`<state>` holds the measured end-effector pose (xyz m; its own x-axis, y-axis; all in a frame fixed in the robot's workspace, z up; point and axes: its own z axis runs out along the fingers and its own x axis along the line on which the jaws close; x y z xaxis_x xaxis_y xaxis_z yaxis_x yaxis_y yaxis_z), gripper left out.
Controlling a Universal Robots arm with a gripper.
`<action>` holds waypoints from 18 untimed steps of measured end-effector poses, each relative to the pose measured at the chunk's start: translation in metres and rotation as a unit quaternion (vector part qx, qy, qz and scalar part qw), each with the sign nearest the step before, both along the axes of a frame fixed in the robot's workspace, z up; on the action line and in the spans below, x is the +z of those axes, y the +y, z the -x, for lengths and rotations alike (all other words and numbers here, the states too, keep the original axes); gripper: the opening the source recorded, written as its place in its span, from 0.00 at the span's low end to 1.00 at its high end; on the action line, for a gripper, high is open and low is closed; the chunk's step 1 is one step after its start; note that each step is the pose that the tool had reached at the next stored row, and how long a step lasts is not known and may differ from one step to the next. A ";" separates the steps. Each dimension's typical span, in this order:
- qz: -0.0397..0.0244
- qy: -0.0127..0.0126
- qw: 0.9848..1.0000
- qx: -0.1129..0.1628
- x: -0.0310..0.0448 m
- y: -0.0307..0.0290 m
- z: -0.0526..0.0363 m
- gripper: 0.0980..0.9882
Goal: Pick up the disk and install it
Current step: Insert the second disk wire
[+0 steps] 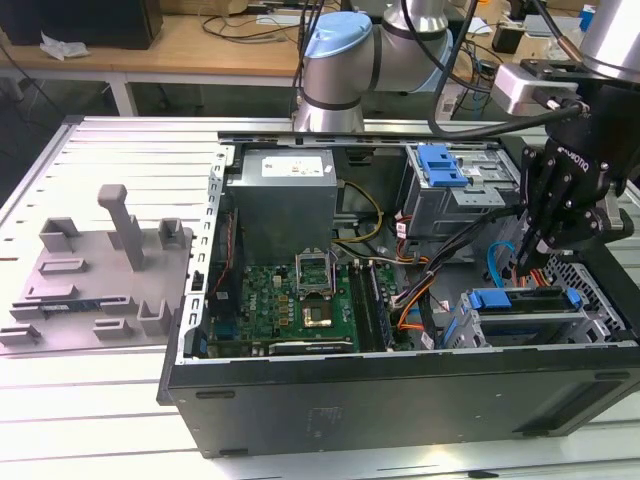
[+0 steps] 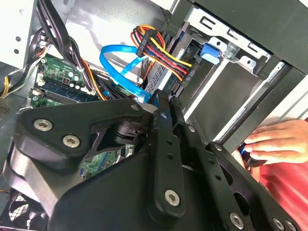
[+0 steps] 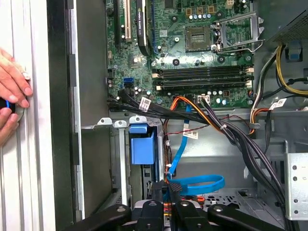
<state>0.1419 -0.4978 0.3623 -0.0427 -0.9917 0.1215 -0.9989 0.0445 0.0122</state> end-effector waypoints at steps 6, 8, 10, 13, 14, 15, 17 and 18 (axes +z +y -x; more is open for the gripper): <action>-0.018 -0.013 1.000 0.000 0.0000 -0.0055 0.0018 0.07; -0.022 -0.017 1.000 0.000 0.0000 -0.0082 0.0027 0.07; -0.022 -0.018 1.000 0.001 -0.0008 -0.0117 0.0080 0.07; -0.025 -0.025 0.999 0.010 -0.0022 -0.0170 0.0097 0.07; -0.027 -0.029 0.999 0.013 -0.0022 -0.0185 0.0097 0.07; -0.028 -0.032 0.999 0.016 -0.0023 -0.0205 0.0096 0.07; -0.033 -0.037 0.998 0.024 -0.0025 -0.0256 0.0096 0.07; -0.034 -0.038 0.998 0.026 -0.0025 -0.0268 0.0096 0.07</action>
